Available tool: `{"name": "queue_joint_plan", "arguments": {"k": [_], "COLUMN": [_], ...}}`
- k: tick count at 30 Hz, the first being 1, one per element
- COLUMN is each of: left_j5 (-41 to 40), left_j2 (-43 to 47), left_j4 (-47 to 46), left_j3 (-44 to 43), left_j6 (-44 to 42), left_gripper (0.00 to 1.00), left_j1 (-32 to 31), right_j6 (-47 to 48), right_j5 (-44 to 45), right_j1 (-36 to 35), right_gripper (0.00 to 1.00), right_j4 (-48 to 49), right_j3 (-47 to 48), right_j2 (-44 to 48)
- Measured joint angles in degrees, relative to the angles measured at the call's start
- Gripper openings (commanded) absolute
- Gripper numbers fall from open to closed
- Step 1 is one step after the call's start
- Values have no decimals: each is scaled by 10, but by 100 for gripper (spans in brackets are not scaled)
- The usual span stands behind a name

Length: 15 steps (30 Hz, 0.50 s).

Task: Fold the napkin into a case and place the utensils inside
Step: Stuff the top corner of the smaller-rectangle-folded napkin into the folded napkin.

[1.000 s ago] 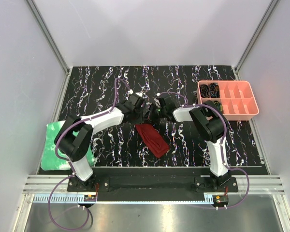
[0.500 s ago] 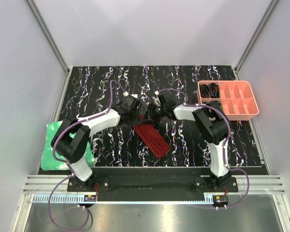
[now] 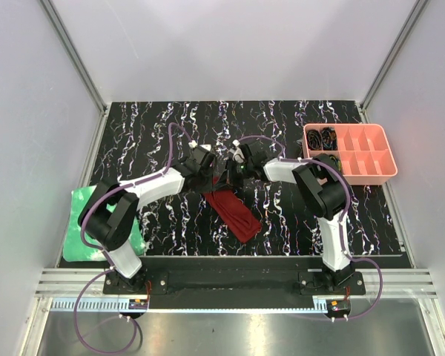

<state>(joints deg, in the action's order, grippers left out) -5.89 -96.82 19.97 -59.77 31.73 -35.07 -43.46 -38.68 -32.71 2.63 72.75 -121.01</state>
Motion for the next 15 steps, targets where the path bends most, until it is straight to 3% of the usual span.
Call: {"name": "queue_joint_plan", "arguments": {"k": [8,15], "left_j5": [-1,-4], "left_j2": [0,2], "left_j4": [12,8], "left_j3": [0,2], "left_j6": [-1,5], "left_gripper": [0,0], "left_j1": [6,13], "right_j6": [-3,-9], "right_j5": [-15,-43], "right_j1": [-18,-23], "right_gripper": [0,6], "right_j4": [-21,-21], "right_j3": [30,75], "right_j2": [-33,-78]}}
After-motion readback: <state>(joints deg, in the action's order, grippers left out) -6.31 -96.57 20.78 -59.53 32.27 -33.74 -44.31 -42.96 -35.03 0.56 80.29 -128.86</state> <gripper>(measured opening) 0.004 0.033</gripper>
